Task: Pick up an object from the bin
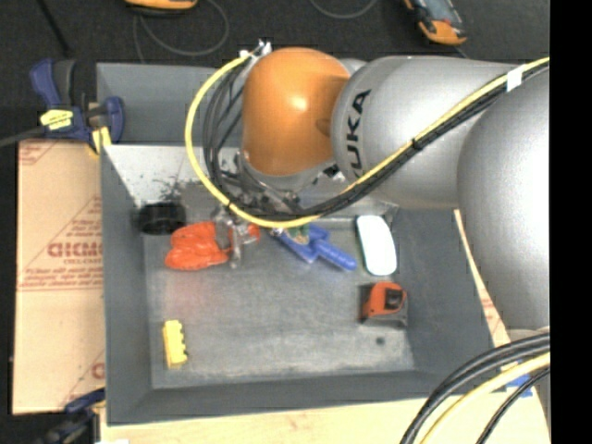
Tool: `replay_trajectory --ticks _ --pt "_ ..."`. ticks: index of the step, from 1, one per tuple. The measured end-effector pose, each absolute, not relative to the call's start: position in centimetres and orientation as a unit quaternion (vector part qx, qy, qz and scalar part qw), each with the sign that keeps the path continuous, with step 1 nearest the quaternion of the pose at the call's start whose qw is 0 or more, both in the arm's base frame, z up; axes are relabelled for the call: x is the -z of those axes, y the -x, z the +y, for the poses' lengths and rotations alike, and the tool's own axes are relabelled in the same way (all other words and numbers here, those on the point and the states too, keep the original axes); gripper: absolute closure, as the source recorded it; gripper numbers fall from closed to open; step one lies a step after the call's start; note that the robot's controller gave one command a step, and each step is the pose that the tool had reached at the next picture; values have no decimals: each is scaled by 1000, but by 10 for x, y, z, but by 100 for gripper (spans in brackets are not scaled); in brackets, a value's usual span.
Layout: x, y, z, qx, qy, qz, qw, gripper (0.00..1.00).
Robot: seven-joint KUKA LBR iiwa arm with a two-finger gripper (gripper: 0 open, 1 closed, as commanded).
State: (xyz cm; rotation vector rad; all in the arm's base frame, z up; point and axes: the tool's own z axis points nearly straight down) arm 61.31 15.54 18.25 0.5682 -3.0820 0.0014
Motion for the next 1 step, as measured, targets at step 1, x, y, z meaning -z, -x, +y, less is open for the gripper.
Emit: replay_trajectory --ticks 1 --pt "-208 -616 159 -1 -181 -983 1 100"
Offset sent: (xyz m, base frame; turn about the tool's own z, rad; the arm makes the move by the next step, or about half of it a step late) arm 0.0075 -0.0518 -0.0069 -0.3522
